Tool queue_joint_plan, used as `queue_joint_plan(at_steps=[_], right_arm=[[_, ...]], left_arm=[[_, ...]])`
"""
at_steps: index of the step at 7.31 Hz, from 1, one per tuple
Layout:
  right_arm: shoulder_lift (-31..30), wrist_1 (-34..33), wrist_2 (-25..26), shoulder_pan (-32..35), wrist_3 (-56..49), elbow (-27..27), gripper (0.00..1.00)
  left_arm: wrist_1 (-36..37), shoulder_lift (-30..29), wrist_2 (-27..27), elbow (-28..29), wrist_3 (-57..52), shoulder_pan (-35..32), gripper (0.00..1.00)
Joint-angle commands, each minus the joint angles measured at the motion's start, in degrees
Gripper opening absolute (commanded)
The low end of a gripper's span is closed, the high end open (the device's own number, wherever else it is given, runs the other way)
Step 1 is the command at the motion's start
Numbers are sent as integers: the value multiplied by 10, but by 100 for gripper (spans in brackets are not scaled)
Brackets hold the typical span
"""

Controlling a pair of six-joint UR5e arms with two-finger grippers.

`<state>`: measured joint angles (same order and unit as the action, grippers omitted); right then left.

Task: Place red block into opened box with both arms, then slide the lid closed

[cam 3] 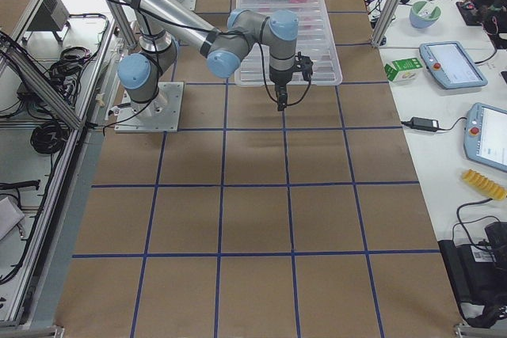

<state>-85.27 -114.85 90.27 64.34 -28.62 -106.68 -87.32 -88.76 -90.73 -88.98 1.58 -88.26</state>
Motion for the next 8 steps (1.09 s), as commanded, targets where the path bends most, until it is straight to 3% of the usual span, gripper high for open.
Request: queue_joint_plan(at_steps=[1,8], right_arm=[[-2,1,-9,30,29,-3,100],[-22,6,-4,154,187,-8,100]], left_arm=[[-2,2,-1,-1,1,-2,100],[-2,3,-1,-1,0,-2,100]])
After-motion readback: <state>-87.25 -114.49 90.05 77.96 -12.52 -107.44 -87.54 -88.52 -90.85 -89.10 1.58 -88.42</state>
